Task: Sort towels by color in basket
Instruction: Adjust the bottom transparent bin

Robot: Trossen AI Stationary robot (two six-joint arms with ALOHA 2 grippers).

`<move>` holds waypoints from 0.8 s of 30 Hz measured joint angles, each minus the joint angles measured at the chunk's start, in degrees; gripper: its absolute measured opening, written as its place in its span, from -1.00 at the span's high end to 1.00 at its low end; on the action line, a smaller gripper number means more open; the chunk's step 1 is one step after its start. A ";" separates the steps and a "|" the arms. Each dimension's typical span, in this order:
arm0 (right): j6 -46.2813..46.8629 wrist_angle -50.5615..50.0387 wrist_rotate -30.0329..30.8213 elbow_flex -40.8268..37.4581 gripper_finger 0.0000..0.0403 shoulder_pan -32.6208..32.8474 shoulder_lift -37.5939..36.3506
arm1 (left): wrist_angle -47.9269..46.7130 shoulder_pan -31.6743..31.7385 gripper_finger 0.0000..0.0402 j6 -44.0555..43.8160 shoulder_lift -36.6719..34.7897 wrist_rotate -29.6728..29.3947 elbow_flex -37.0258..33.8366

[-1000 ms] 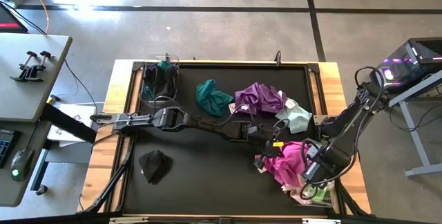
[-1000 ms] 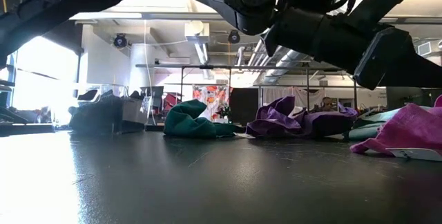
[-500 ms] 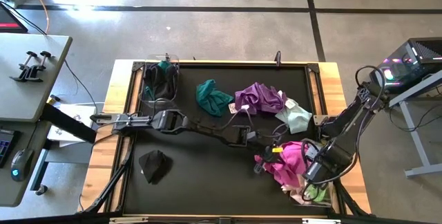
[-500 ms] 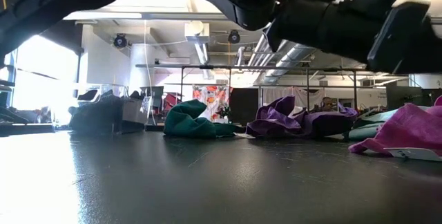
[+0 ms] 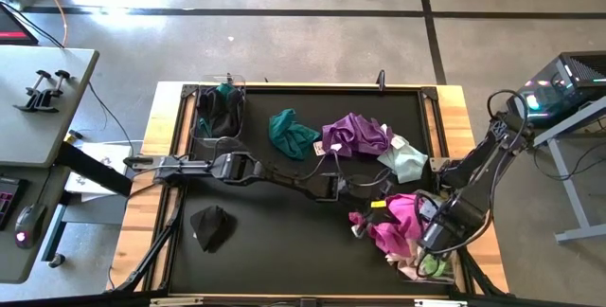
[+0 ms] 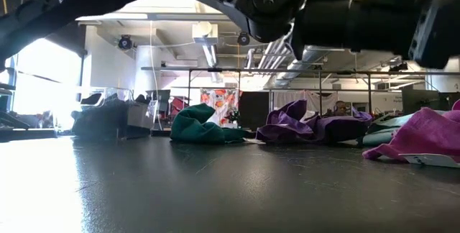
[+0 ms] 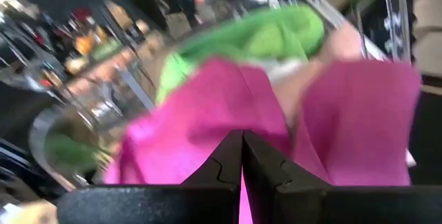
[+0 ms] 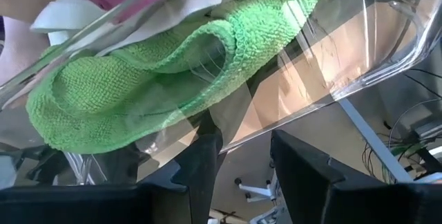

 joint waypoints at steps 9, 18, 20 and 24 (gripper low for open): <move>-0.06 0.09 0.30 0.02 0.30 0.41 -0.04 | -23.99 -0.14 1.00 1.71 -0.67 -7.54 8.00; 2.04 0.22 0.35 0.04 0.30 0.85 -0.06 | -33.87 1.86 1.00 0.82 1.46 -3.35 9.05; 2.29 0.22 0.35 0.04 0.30 0.87 -0.06 | -28.96 2.41 1.00 -0.61 3.78 0.75 9.05; 2.29 0.26 0.46 0.04 0.30 0.89 -0.07 | -18.75 2.03 1.00 -1.04 7.06 4.19 9.04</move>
